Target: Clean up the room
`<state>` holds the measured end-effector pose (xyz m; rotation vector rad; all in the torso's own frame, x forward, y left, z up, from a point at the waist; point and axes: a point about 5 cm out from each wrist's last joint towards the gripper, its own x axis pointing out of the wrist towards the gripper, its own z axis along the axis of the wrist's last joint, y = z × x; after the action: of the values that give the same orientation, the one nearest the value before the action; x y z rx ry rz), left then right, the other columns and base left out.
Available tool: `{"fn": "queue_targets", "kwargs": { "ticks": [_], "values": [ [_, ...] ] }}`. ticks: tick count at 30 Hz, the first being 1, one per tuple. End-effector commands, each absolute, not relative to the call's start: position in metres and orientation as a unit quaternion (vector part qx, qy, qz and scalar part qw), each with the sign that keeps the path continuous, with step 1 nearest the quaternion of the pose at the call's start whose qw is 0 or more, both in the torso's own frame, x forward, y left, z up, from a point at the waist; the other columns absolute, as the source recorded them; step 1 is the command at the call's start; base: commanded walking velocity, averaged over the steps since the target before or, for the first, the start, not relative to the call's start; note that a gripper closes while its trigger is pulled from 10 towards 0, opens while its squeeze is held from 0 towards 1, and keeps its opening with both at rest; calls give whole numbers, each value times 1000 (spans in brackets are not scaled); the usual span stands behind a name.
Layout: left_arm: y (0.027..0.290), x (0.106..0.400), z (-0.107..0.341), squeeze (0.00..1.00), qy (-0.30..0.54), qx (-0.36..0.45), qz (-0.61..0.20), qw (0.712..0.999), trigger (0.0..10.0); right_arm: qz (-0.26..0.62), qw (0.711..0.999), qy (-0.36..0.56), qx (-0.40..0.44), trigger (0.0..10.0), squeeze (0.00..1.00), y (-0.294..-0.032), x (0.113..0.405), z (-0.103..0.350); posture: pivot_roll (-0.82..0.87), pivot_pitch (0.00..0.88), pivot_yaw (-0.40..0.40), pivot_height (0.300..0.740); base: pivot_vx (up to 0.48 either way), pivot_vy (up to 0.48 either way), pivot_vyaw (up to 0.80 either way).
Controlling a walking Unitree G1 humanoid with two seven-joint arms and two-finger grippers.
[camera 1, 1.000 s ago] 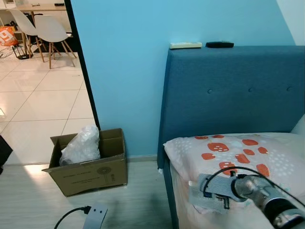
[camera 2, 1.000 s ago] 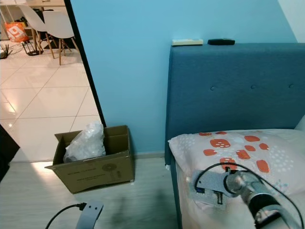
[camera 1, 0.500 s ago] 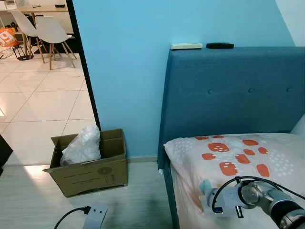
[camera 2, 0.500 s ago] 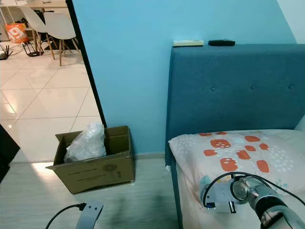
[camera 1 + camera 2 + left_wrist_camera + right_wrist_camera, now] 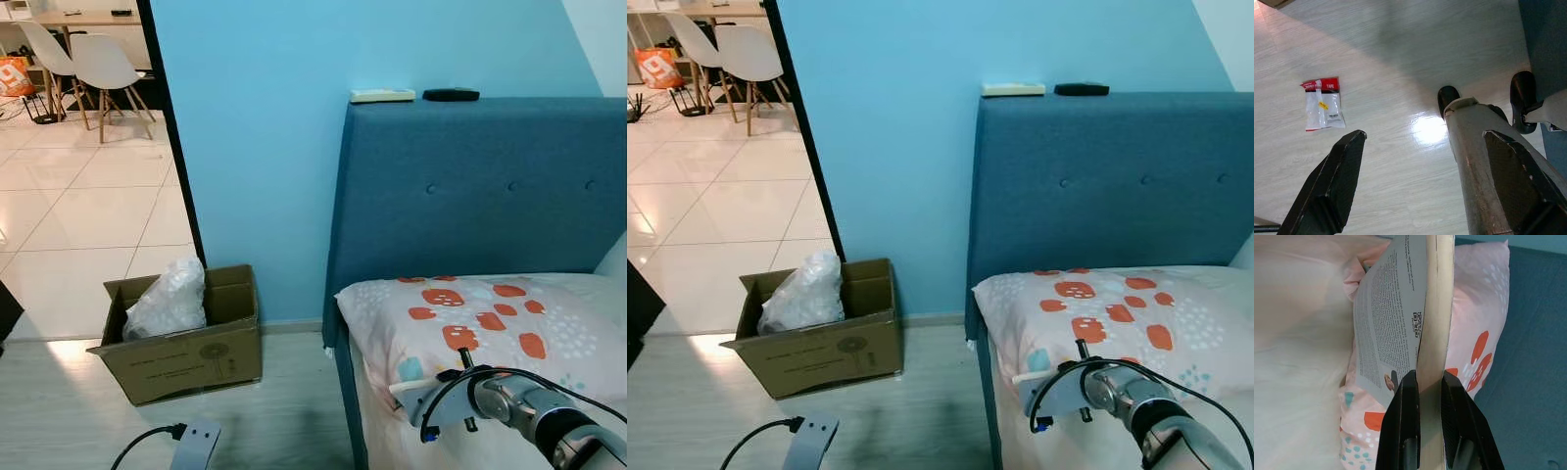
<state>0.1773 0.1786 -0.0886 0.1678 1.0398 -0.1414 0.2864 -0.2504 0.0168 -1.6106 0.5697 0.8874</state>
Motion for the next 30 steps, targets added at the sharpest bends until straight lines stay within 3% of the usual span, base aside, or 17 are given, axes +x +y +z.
{"fn": "queue_targets", "kwargs": {
  "ticks": [1, 10, 18, 22, 30],
  "values": [
    [184, 174, -90, 0, 501, 82, -63, 859, 10000, 375, 596, 230, -672, 10000, 0, -247, 288, 19, 2, 0, -17, 720, 0, 0, 0],
    [187, 174, -89, 0, 501, 86, -63, 859, 10000, 408, 559, 277, -667, 10000, 0, -266, 269, 8, 1, 0, -6, 720, 0, 0, 0],
    [188, 174, -89, 0, 502, 90, -67, 858, 10000, 359, 543, 263, -711, 10000, 0, -277, 274, 13, 1, 16, 2, 720, 0, 0, 0],
    [189, 173, -89, 0, 503, 90, -66, 857, 10000, 358, 547, 288, -700, 10000, 0, -283, 269, 10, 4, 21, 2, 720, 0, 0, 0],
    [193, 170, -90, 0, 506, 92, -65, 855, 10000, 422, 592, 327, -603, 10000, 0, -274, 244, -9, 7, 34, 7, 720, 0, 0, 0]
  ]
}}
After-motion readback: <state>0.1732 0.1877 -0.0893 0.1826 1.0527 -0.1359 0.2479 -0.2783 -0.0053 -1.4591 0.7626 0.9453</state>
